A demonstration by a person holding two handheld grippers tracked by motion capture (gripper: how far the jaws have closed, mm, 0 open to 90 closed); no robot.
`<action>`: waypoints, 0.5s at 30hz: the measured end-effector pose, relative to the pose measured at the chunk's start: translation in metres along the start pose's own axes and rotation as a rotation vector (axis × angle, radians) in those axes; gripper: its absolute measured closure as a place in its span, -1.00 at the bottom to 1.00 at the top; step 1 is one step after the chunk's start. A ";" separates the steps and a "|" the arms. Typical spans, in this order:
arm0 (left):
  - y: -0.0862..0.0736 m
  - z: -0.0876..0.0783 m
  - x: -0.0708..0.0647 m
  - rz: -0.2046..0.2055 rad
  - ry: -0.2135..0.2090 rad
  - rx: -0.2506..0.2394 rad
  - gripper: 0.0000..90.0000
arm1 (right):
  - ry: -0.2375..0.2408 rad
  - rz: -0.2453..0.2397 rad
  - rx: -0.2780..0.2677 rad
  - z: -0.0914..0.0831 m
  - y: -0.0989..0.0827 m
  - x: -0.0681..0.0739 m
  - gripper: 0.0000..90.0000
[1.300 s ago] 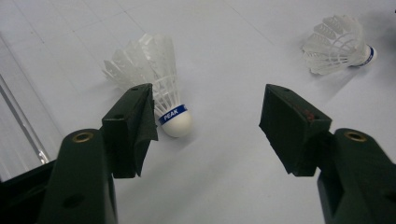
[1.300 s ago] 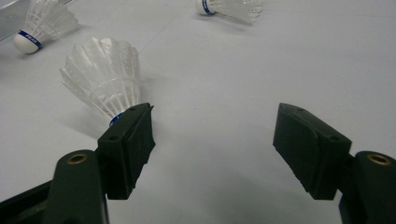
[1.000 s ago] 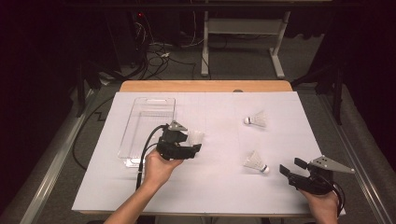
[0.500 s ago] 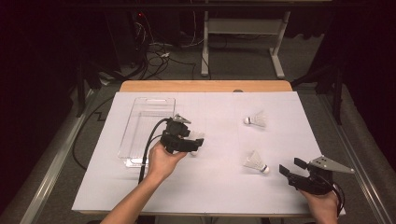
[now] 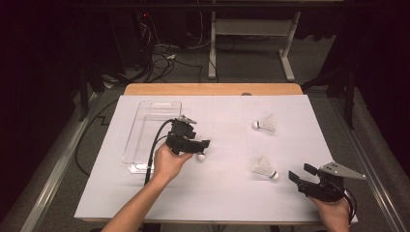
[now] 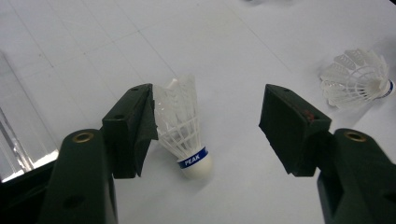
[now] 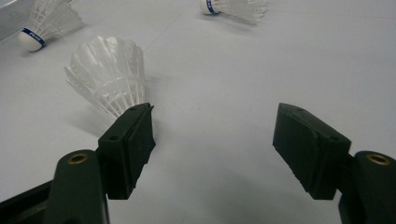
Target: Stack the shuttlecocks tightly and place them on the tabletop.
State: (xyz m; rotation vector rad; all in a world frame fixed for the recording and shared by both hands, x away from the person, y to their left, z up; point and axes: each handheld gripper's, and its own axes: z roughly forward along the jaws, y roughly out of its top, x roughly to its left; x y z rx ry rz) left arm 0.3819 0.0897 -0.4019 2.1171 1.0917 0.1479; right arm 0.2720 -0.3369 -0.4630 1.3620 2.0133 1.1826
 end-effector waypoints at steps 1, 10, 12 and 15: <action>0.000 0.001 0.000 0.003 0.002 0.004 -0.19 | 0.001 0.000 0.002 0.000 0.000 0.000 -0.35; 0.001 0.004 0.004 -0.008 0.013 0.004 -0.18 | 0.002 0.000 0.003 0.000 0.000 0.000 -0.35; 0.002 0.005 0.004 -0.001 0.025 0.016 -0.18 | 0.004 0.000 0.004 0.000 0.000 0.000 -0.35; 0.005 0.005 0.004 0.007 0.038 0.024 -0.18 | 0.006 0.000 0.005 0.001 0.000 0.000 -0.35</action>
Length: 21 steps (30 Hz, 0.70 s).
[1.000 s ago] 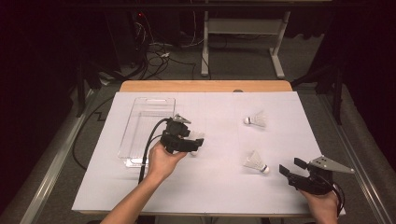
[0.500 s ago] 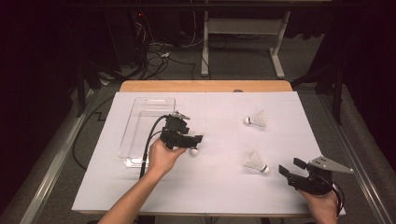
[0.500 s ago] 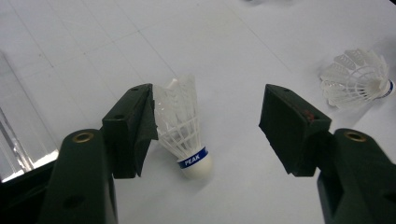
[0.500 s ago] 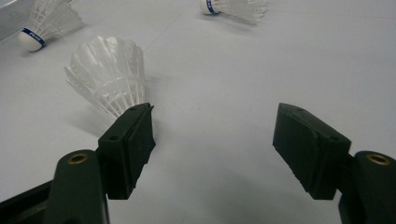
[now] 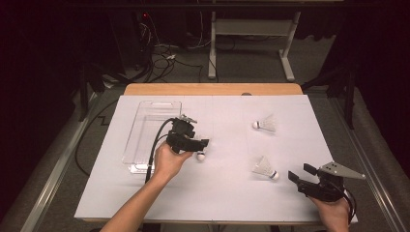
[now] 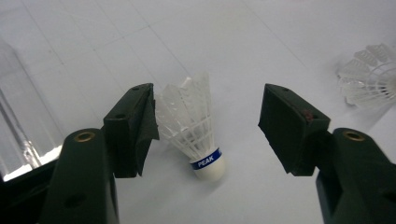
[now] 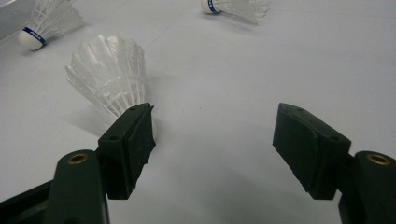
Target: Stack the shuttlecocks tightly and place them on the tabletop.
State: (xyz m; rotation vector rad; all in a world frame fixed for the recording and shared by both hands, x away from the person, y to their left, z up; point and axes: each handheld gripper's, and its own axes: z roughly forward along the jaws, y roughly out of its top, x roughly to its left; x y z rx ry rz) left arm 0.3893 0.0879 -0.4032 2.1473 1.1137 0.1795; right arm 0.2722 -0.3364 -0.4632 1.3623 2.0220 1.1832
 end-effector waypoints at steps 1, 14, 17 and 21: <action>0.002 -0.002 0.000 0.000 -0.005 -0.004 -0.18 | 0.000 0.002 -0.001 0.000 0.000 0.000 -0.35; 0.018 0.007 0.003 0.003 0.010 0.033 -0.18 | 0.003 -0.001 -0.003 0.000 0.000 0.000 -0.35; 0.021 0.010 0.005 0.004 0.012 0.046 -0.18 | 0.003 -0.001 -0.002 0.000 0.000 0.000 -0.35; 0.026 0.013 0.007 0.000 0.010 0.062 -0.19 | 0.003 -0.002 -0.002 0.000 0.000 -0.001 -0.35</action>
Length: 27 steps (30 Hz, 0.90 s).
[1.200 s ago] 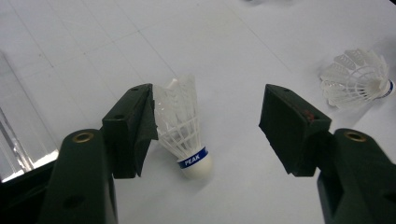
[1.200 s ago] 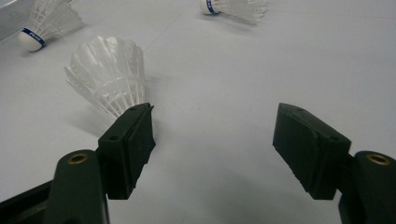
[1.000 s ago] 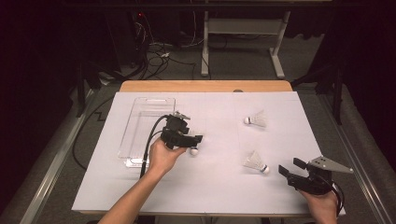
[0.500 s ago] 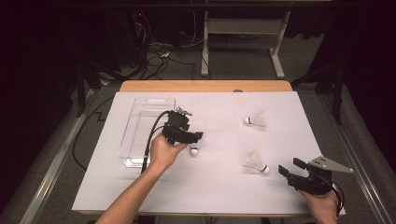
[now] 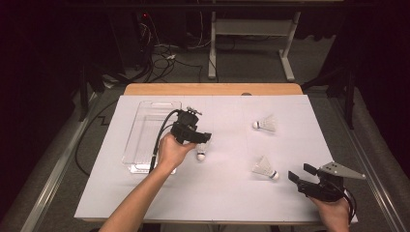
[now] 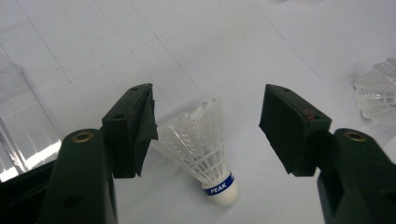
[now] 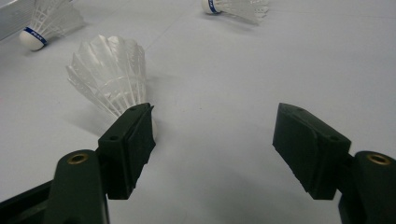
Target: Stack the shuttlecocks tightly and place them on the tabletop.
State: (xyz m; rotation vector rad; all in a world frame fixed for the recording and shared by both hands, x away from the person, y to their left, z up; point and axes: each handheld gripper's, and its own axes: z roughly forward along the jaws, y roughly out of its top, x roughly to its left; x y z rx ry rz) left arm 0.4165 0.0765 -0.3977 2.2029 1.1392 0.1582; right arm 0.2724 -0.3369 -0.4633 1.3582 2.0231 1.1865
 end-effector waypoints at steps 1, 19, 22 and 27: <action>0.001 0.001 0.001 -0.002 0.001 0.004 -0.19 | 0.000 0.001 0.001 0.000 0.000 0.000 -0.35; 0.004 0.016 0.006 -0.018 0.000 0.047 -0.18 | 0.004 -0.001 0.004 0.000 0.000 0.000 -0.35; 0.004 0.018 0.007 -0.016 -0.002 0.057 -0.17 | 0.005 -0.002 0.004 0.000 0.000 0.000 -0.35; 0.005 0.020 0.008 -0.025 -0.009 0.065 -0.14 | 0.007 -0.004 0.005 0.001 0.000 0.000 -0.35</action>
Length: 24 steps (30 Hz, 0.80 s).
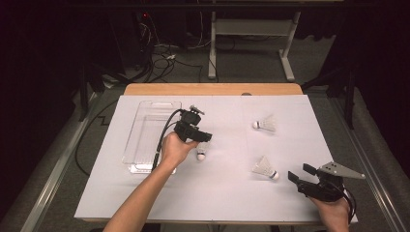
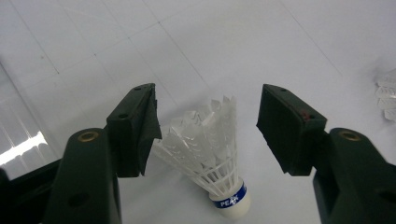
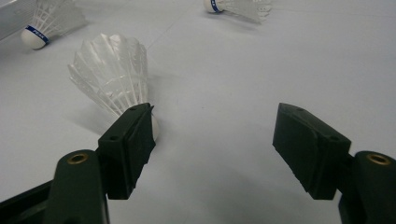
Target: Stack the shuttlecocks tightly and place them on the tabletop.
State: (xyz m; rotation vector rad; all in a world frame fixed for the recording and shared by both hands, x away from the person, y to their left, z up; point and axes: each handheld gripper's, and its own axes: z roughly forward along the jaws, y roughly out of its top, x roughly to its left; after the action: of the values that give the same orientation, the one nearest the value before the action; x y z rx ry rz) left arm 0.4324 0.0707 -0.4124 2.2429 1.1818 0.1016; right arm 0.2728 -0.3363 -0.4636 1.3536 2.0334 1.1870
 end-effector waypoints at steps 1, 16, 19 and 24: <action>0.000 0.001 0.000 0.000 -0.003 0.003 -0.13 | 0.001 0.000 0.000 0.000 0.000 0.000 -0.35; 0.001 0.003 0.002 -0.005 -0.043 0.028 0.10 | 0.001 -0.001 0.001 0.000 0.000 0.000 -0.35; 0.000 0.002 0.002 -0.002 -0.050 0.030 0.19 | 0.000 0.001 0.000 0.000 0.000 0.000 -0.35; 0.000 0.001 0.004 -0.004 -0.065 0.034 0.35 | 0.000 0.001 0.001 0.000 0.000 0.000 -0.35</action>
State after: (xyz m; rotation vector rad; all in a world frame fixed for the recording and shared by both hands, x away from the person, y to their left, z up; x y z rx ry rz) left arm 0.4348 0.0735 -0.4138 2.2559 1.1614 0.0071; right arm 0.2729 -0.3361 -0.4637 1.3547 2.0340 1.1864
